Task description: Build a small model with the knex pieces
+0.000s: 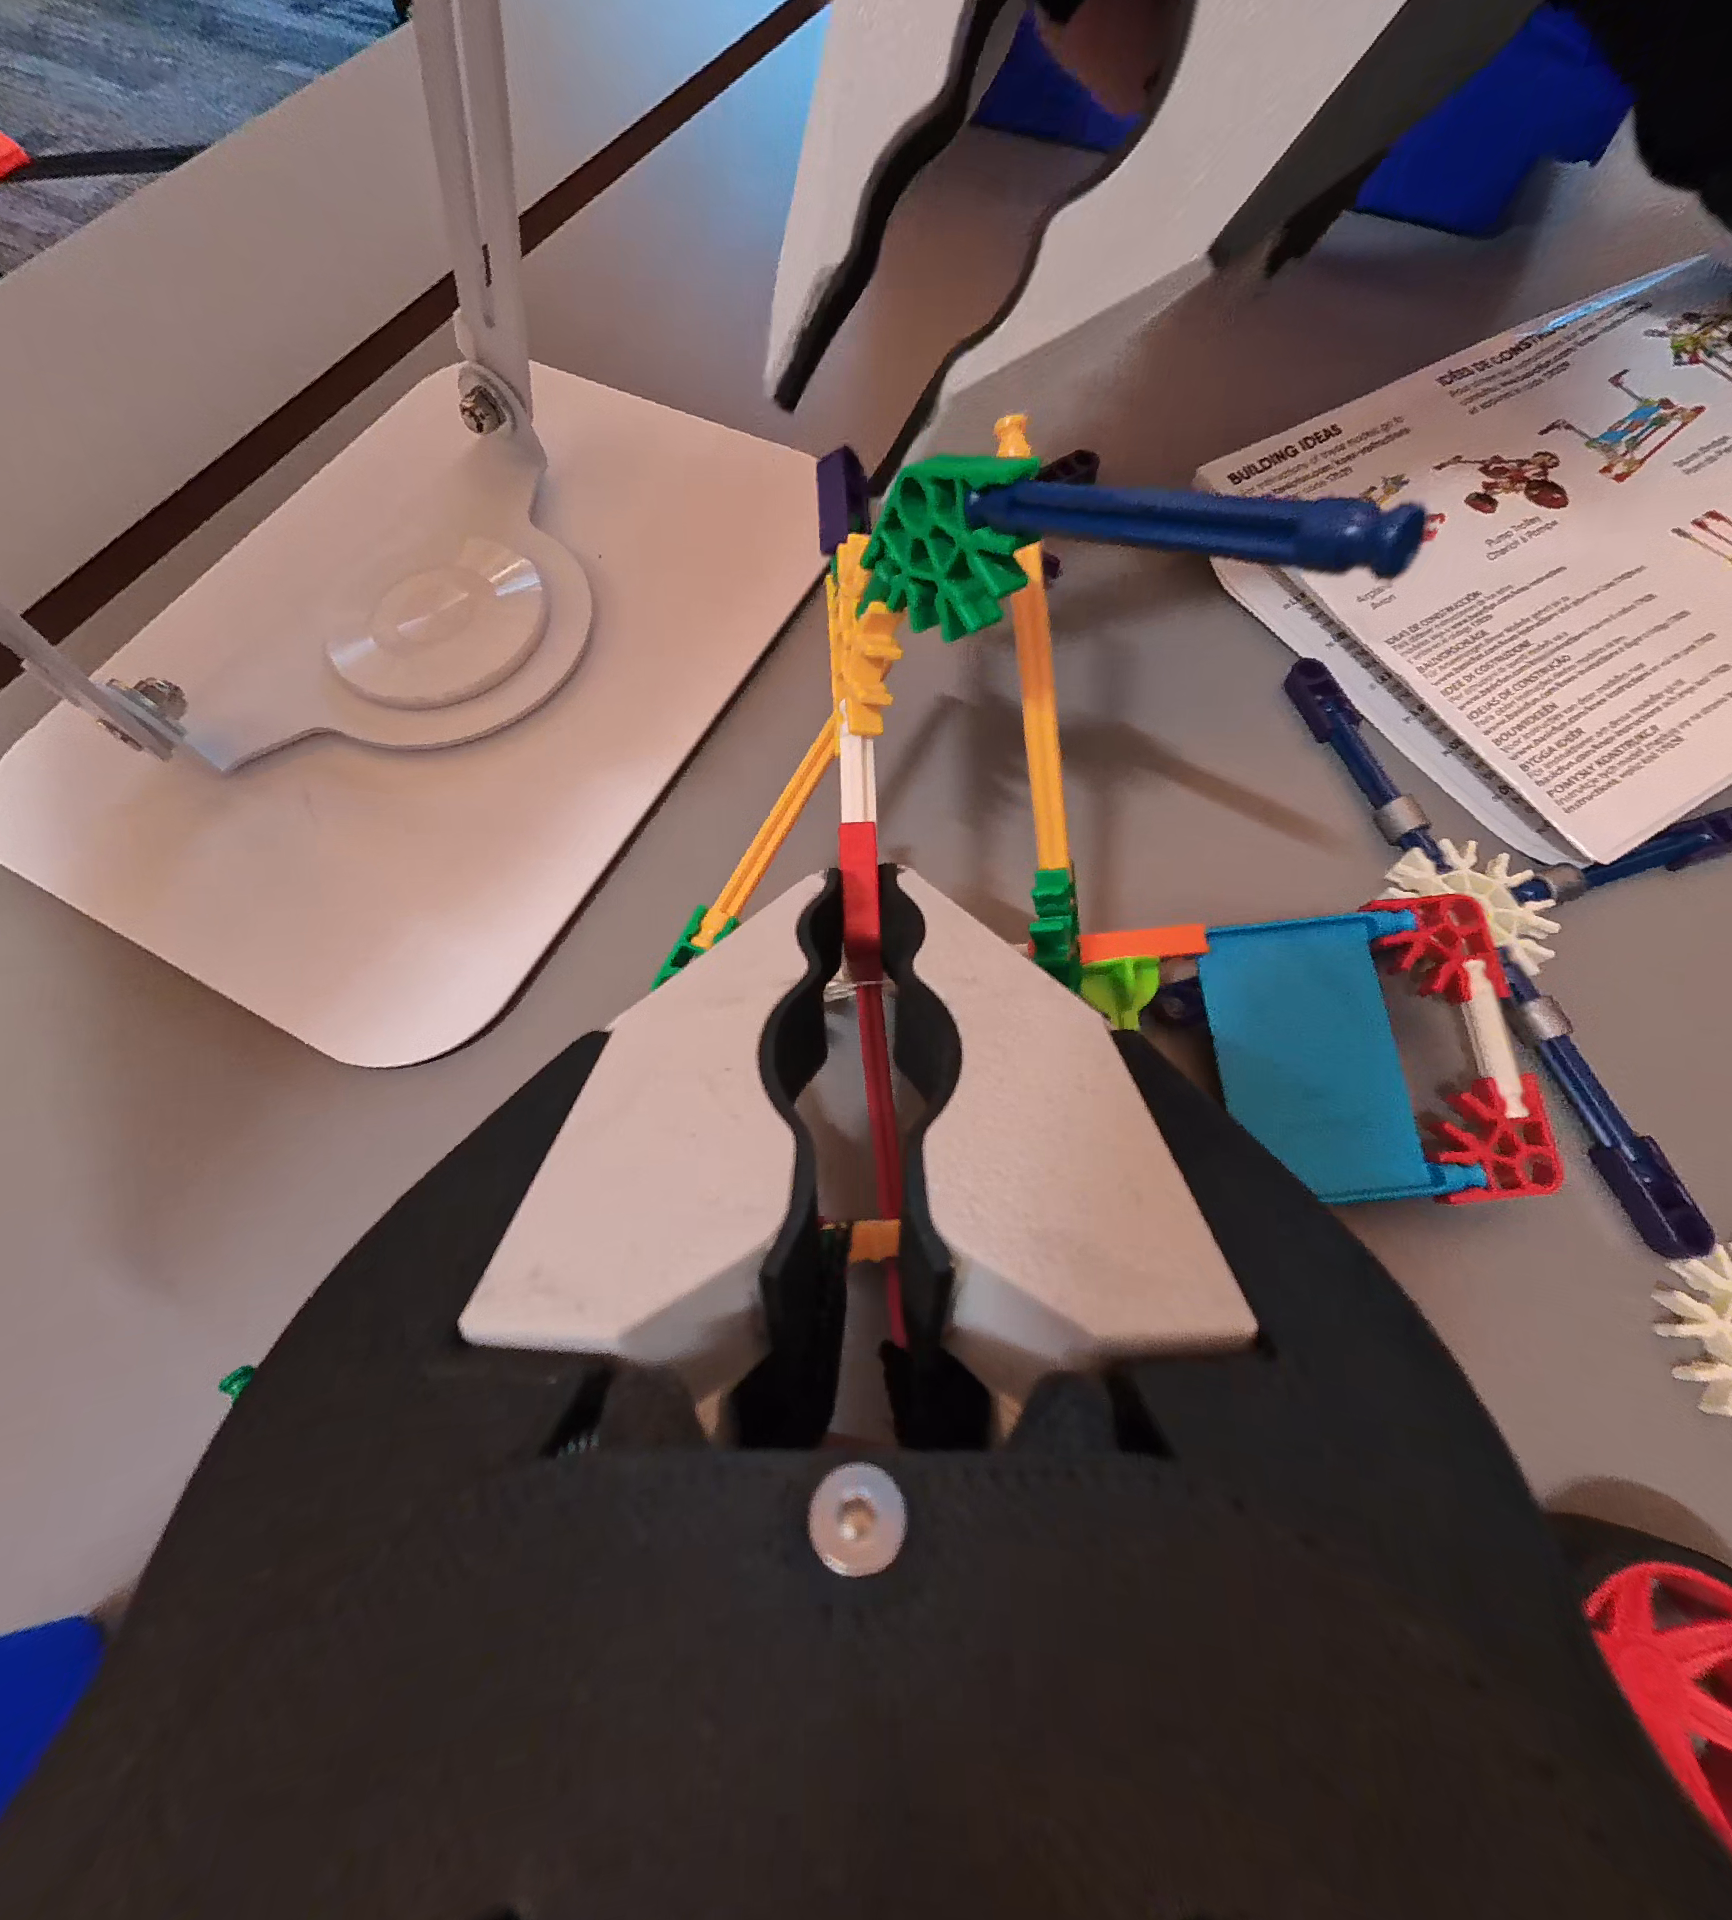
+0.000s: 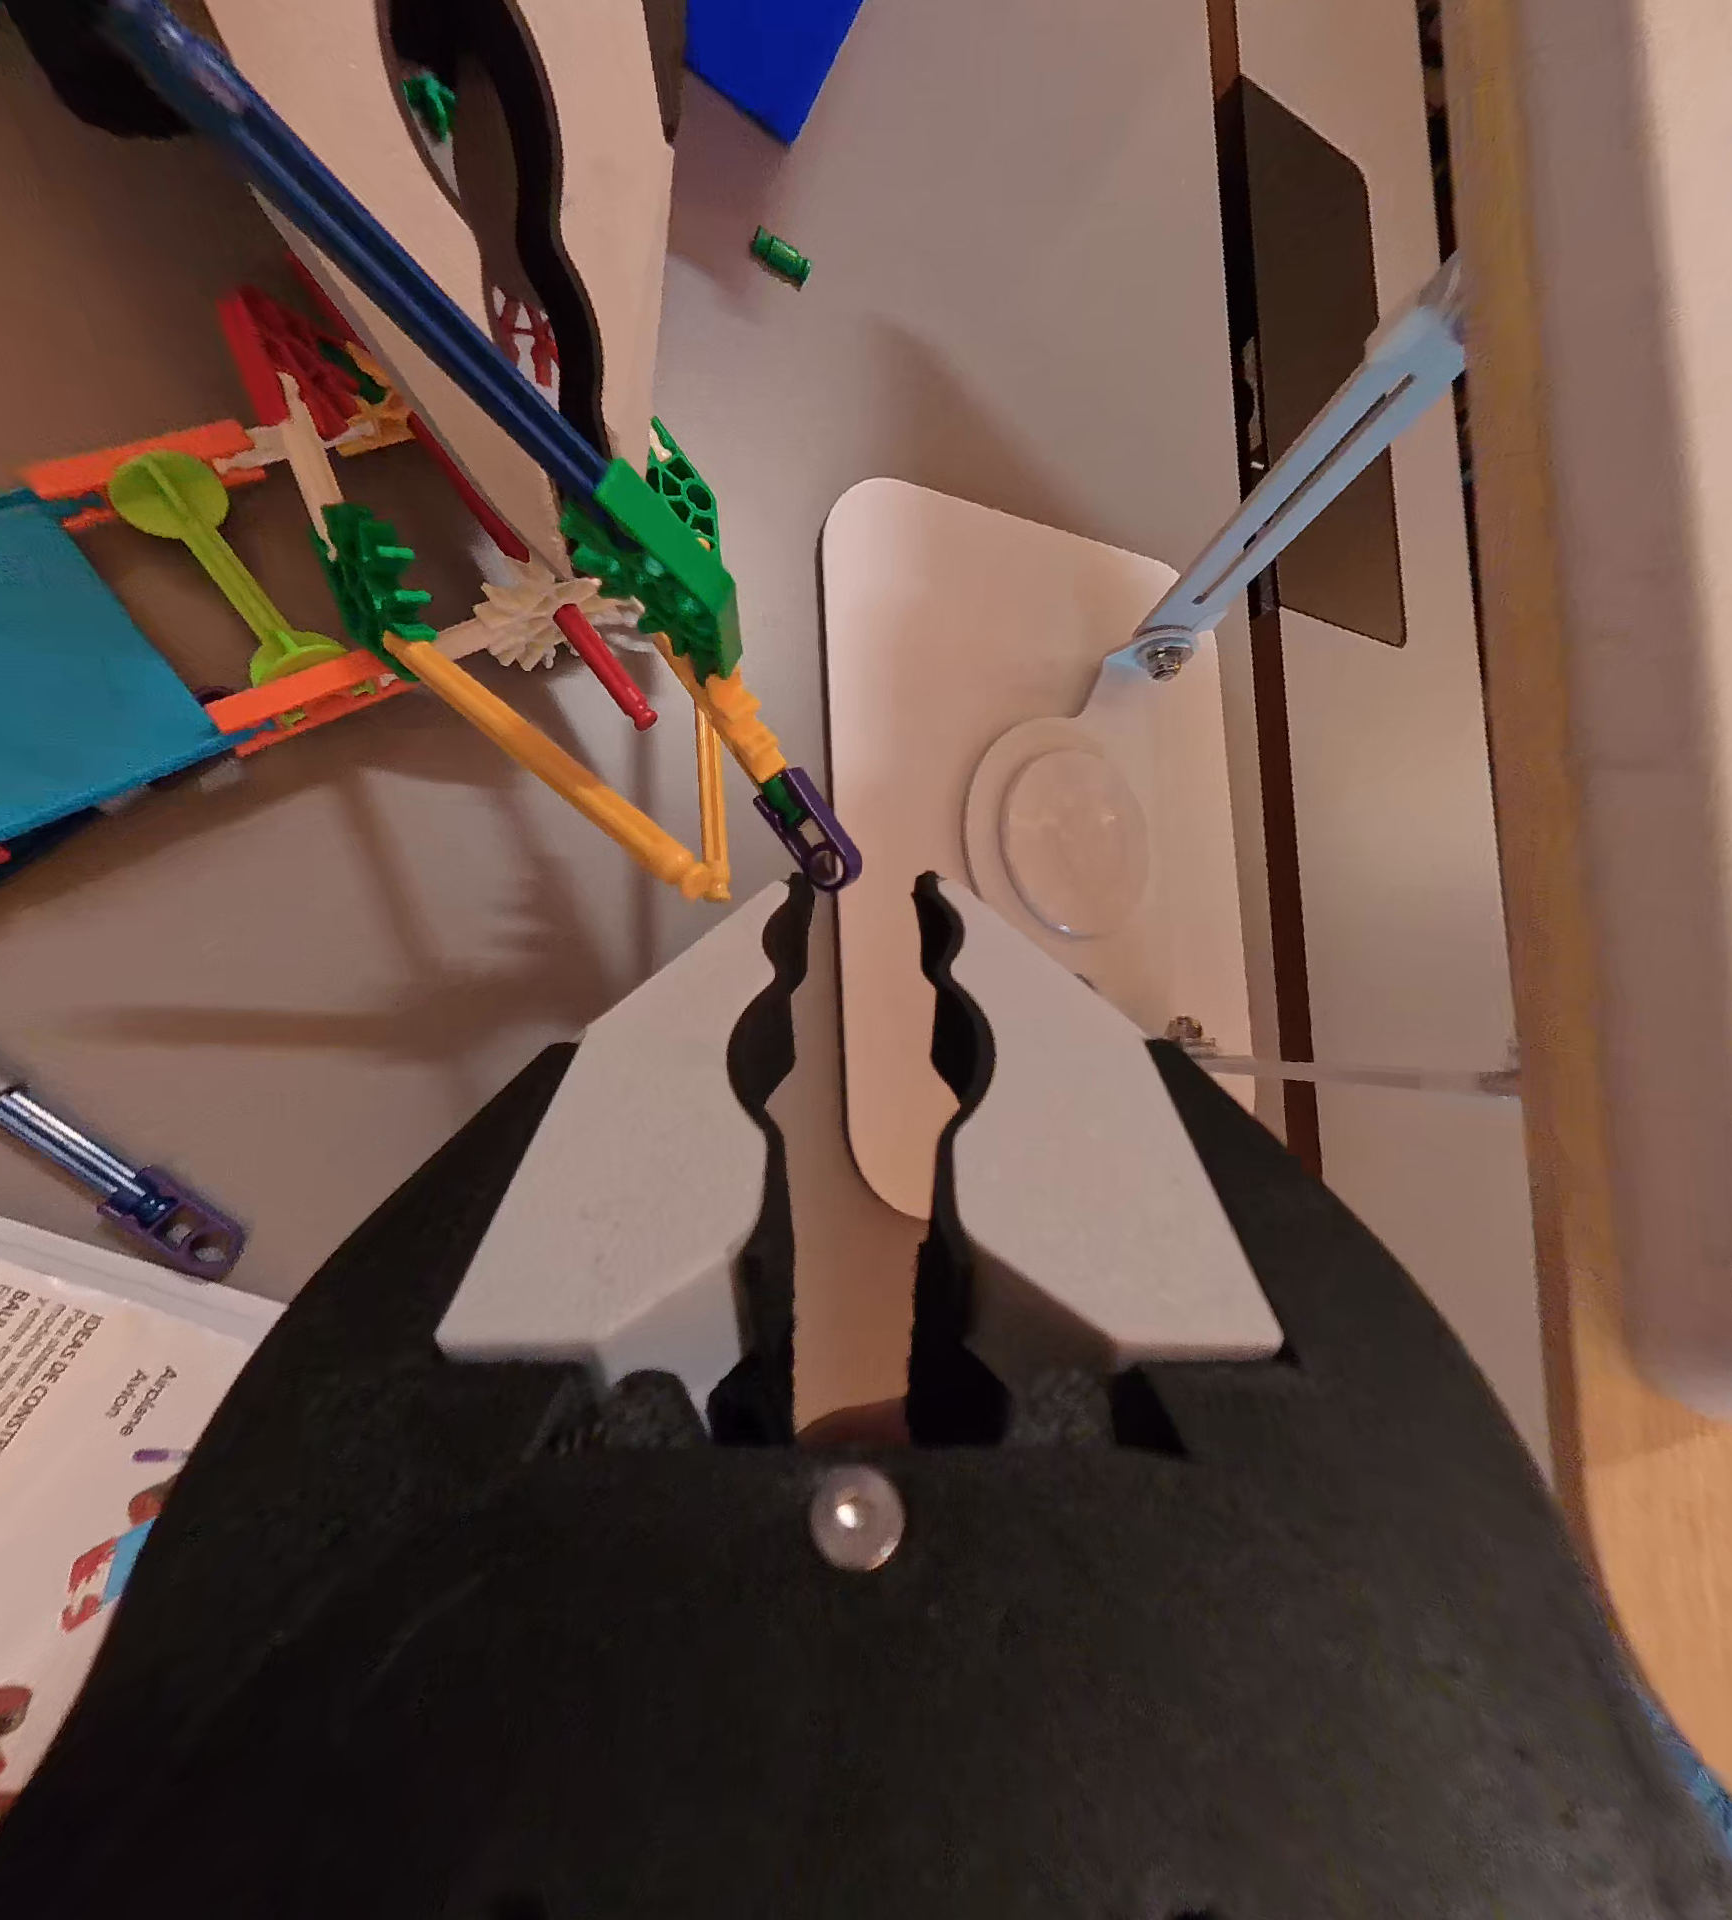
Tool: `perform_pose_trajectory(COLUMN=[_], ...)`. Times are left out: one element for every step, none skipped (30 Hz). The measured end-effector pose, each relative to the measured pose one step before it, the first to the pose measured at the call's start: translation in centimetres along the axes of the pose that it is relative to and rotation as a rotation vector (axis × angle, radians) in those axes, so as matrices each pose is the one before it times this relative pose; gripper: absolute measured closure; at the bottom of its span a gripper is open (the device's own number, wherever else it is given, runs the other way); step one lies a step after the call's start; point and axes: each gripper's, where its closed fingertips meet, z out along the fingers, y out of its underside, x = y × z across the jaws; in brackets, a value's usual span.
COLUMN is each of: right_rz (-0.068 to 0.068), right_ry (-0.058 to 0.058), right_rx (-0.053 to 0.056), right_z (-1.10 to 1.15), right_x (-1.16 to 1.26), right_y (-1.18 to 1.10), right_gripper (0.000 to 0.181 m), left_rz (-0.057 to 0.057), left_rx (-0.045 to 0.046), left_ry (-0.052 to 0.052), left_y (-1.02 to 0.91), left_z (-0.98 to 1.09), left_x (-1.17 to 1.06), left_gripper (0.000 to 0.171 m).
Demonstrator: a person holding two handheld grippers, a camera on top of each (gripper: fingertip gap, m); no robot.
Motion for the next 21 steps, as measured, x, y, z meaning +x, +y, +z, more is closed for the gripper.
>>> perform_pose_trajectory(right_rz=[-0.0055,-0.0020,0.0051,0.0051,0.0014,0.0003,-0.0024,-0.0070,-0.0091,-0.0113,-0.0143,-0.0139,-0.0112,-0.0112,-0.0117,-0.0082,-0.0018,0.0015,-0.0002,-0.0011,0.0004], right_ry=[0.0129,0.0192,0.0140,0.0096,0.0004,-0.0179,-0.0293,-0.0249,-0.0155,-0.0109,-0.0048,0.0007,-0.0001,0.0010,0.0075,0.0098,0.0061,0.0031,0.0037,0.0048,0.0031], right_rx=[0.0008,0.0051,0.0039,0.0060,0.0155,0.0267,0.0326,0.0282,0.0173,0.0081,0.0042,0.0023,-0.0019,-0.0046,-0.0042,-0.0024,0.0017,0.0032,0.0016,0.0007,0.0008], right_z=[-0.325,-0.369,-0.372,-0.353,-0.332,-0.268,-0.188,-0.061,0.063,0.162,0.248,0.291,0.309,0.278,0.214,0.126,0.057,0.031,0.038,0.034,0.032], right_x=[0.189,0.313,0.270,0.209,0.004,-0.354,-0.616,-0.631,-0.524,-0.470,-0.404,-0.296,-0.271,-0.198,-0.049,0.050,0.068,0.042,0.047,0.053,0.046], right_y=[-0.207,-0.293,-0.289,-0.307,-0.431,-0.607,-0.714,-0.685,-0.548,-0.399,-0.311,-0.241,-0.131,-0.044,0.003,0.000,-0.061,-0.079,-0.038,-0.023,0.001], right_gripper=[0.162,0.164,0.165,0.166,0.166,0.165,0.165,0.163,0.162,0.161,0.160,0.159,0.158,0.159,0.160,0.164,0.164,0.165,0.165,0.166,0.167], left_rz=[-0.0028,-0.0022,0.0007,0.0026,0.0001,-0.0013,-0.0007,-0.0004,0.0008,0.0008,0.0002,0.0005,0.0009,0.0006,-0.0003,-0.0024,0.0005,0.0001,-0.0009,-0.0014,-0.0006], left_rx=[0.00063,0.00165,0.00044,-0.00086,-0.00045,0.00060,0.00070,0.00003,-0.00001,0.00008,0.00005,-0.00005,-0.00046,-0.00129,-0.00118,0.00080,0.00055,-0.00049,0.00025,0.00080,0.00017], left_ry=[-0.0003,0.0026,-0.0010,-0.0041,-0.0011,0.0006,-0.0001,0.0002,-0.0002,-0.0001,-0.0001,-0.0001,-0.0009,-0.0042,-0.0020,0.0031,-0.0029,0.0007,-0.0001,-0.0003,0.0000], left_y=[0.002,-0.013,-0.013,-0.003,-0.011,-0.002,-0.012,0.003,-0.003,-0.010,-0.009,-0.008,-0.002,0.006,0.023,0.006,0.003,0.012,0.005,0.002,0.004], left_z=[0.008,0.016,0.012,0.015,0.003,0.013,0.008,0.013,0.004,0.013,0.012,0.012,0.009,-0.010,-0.017,-0.018,-0.011,-0.028,-0.010,0.006,-0.007], left_x=[-0.029,0.029,0.007,-0.032,0.000,0.008,-0.005,0.010,0.005,0.009,0.013,0.012,-0.003,-0.050,-0.053,0.026,-0.051,-0.012,-0.012,-0.030,-0.022], left_gripper=[0.167,0.168,0.168,0.168,0.168,0.168,0.168,0.168,0.168,0.168,0.168,0.168,0.167,0.168,0.168,0.168,0.168,0.167,0.168,0.168,0.168])
